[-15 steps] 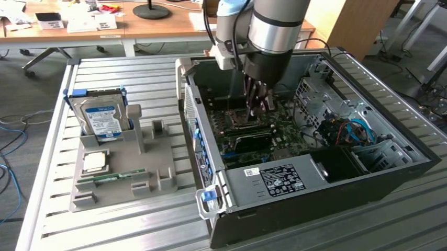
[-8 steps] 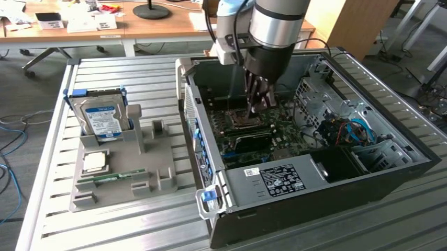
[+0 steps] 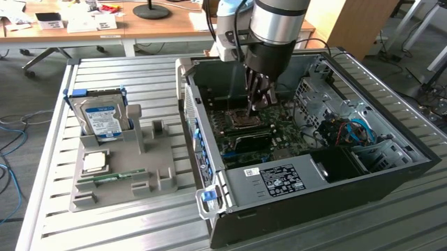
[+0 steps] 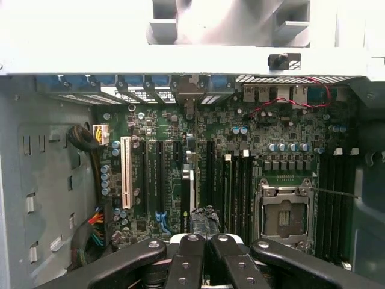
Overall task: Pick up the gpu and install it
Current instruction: 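Press down on the gpu until it lock into place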
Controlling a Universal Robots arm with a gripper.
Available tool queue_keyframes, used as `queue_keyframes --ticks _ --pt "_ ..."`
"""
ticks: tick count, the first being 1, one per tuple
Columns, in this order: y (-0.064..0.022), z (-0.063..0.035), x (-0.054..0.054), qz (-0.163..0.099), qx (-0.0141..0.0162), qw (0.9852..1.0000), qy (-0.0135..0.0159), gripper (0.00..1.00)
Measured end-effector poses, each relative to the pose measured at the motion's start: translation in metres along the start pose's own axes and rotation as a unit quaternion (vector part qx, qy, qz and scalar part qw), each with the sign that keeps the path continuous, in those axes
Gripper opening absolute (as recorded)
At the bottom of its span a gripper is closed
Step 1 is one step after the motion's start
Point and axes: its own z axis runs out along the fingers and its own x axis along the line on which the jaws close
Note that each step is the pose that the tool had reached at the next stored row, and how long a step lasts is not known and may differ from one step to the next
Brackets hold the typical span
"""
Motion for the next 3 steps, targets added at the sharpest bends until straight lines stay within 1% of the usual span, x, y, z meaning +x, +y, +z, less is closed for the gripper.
queue_keyframes --ticks 3 --pt "0.0000 0.0000 0.0000 0.000 0.0000 1.0000 0.0000 0.11"
